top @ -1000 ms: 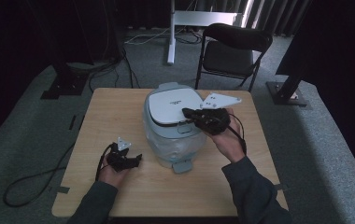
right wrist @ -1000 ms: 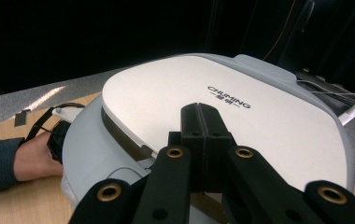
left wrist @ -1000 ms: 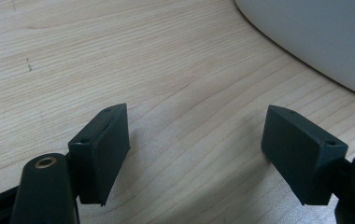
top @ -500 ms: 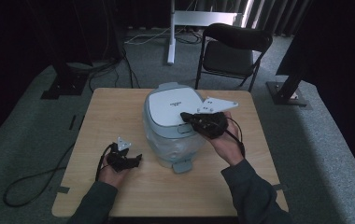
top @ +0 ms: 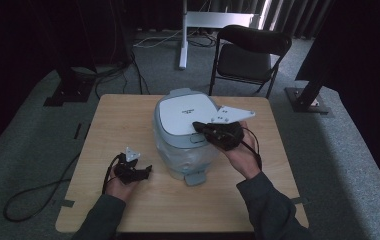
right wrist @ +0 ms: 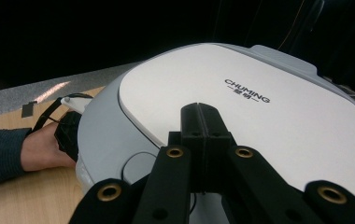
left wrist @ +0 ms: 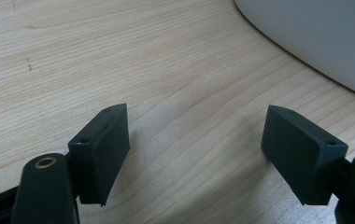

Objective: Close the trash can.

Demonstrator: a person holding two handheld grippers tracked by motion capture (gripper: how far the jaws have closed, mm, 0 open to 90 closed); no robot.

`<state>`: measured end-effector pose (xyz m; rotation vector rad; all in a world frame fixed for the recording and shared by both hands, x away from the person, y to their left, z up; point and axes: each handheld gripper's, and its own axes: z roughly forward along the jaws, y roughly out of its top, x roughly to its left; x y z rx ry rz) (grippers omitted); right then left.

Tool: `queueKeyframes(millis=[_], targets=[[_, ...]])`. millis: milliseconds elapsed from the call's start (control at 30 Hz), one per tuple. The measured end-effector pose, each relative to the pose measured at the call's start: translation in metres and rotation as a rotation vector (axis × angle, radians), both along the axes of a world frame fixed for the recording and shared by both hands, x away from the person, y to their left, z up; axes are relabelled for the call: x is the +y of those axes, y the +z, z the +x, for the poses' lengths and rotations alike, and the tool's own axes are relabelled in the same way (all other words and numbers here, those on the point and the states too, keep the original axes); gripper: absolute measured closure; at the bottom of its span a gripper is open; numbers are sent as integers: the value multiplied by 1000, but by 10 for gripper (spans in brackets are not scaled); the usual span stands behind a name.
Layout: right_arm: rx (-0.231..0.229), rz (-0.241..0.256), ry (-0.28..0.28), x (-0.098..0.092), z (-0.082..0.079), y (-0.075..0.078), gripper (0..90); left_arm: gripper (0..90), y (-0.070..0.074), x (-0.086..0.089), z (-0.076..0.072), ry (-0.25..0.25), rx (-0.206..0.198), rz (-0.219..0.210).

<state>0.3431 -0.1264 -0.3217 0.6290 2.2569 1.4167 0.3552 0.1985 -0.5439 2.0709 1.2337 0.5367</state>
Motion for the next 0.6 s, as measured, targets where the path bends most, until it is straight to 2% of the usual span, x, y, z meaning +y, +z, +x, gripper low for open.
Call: queueKeyframes(millis=[600], targets=[[-41,-4,-15,1,-4,-4,900,234,-1,0,-2,3,-6,-6]])
